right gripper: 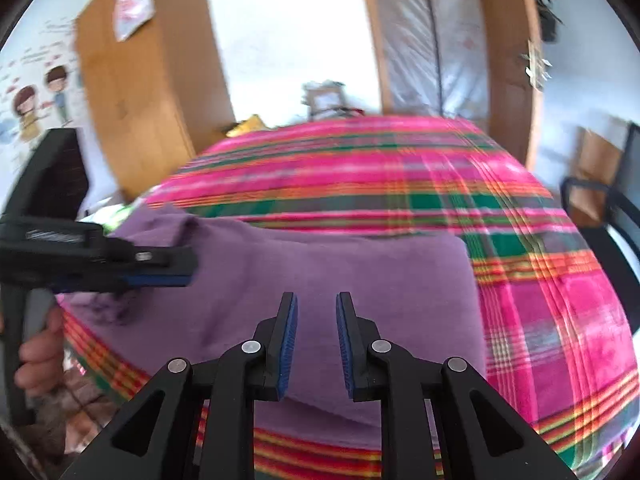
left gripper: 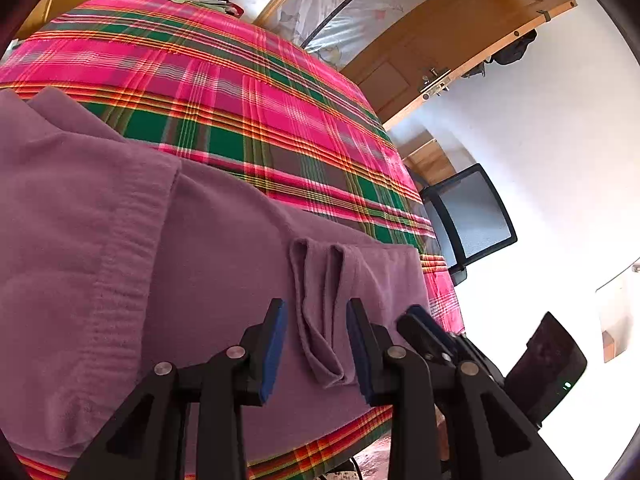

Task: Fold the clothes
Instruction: 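Release the fleece with the right gripper and lift it away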

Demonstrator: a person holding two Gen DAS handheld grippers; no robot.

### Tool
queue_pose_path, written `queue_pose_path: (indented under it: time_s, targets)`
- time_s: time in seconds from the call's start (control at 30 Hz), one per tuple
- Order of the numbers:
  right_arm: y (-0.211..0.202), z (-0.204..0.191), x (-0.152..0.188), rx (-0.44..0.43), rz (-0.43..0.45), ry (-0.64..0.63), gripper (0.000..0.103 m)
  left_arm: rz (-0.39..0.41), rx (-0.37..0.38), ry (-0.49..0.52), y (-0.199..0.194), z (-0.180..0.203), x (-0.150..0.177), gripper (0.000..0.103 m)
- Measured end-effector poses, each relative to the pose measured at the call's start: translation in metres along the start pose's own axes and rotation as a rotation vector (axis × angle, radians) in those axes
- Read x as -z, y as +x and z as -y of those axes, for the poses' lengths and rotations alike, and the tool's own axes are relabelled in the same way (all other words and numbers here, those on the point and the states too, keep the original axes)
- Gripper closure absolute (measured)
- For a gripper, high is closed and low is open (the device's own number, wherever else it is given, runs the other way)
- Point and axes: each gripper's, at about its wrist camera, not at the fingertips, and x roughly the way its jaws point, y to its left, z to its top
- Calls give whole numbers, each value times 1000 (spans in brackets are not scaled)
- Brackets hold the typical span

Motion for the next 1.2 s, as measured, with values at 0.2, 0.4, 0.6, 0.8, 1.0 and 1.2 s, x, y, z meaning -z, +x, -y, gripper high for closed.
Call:
queue_pose_path:
  time_s: [0.2,0.4,0.6,0.8,1.0,1.2]
  targets:
    - [16,-24,10,-10,-33,-83,82,-19,-19,3,6,3,3,72]
    - [23,-43,6,-16,6,-173,82,-24,-33,19,8,7,6,72]
    - [27,-36,0,-18,-3,-101,82,-15,-42,10,10,8,-2,72]
    - [16,-47,17,-45,8,-143,80,-39,-40,-10,19,4,-6,72]
    - [10,-51,25,-78,40,-162,79,-33,-31,-12,13,3,-1,72]
    - [5,-58,33,-108,68,-217,76,0,7,31,6,13,2,72]
